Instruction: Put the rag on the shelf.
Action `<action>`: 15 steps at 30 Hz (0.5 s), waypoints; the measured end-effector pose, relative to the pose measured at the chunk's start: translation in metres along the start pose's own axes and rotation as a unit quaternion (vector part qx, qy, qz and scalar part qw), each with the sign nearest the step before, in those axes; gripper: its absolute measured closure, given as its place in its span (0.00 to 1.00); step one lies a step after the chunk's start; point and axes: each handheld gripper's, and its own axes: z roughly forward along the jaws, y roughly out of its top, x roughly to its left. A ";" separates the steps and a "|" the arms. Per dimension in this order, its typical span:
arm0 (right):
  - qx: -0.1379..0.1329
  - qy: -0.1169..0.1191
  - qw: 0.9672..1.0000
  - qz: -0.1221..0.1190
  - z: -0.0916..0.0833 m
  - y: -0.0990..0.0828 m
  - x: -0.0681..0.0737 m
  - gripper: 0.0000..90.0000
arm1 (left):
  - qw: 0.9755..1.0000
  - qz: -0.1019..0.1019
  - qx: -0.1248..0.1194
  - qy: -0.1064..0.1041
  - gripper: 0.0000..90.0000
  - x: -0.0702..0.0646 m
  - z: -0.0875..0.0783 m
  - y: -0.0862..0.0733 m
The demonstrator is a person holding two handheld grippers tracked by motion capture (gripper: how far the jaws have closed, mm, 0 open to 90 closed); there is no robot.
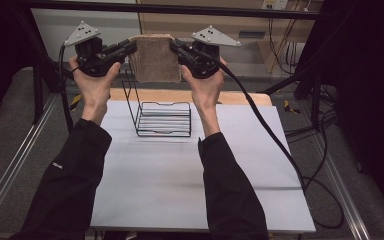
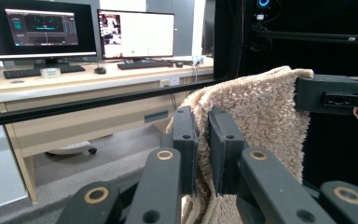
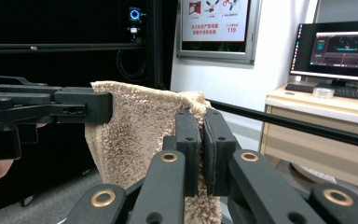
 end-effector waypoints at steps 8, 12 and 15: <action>0.003 -0.001 1.000 0.003 0.012 -0.003 -0.009 0.96 | 1.000 0.004 0.005 0.011 0.91 0.007 0.012 -0.002; 0.011 -0.005 1.000 0.001 0.020 -0.008 -0.013 0.96 | 1.000 0.004 0.013 0.014 0.91 0.012 0.018 -0.006; 0.017 -0.007 1.000 -0.002 0.025 -0.011 -0.015 0.96 | 1.000 0.009 0.019 0.015 0.91 0.016 0.021 -0.010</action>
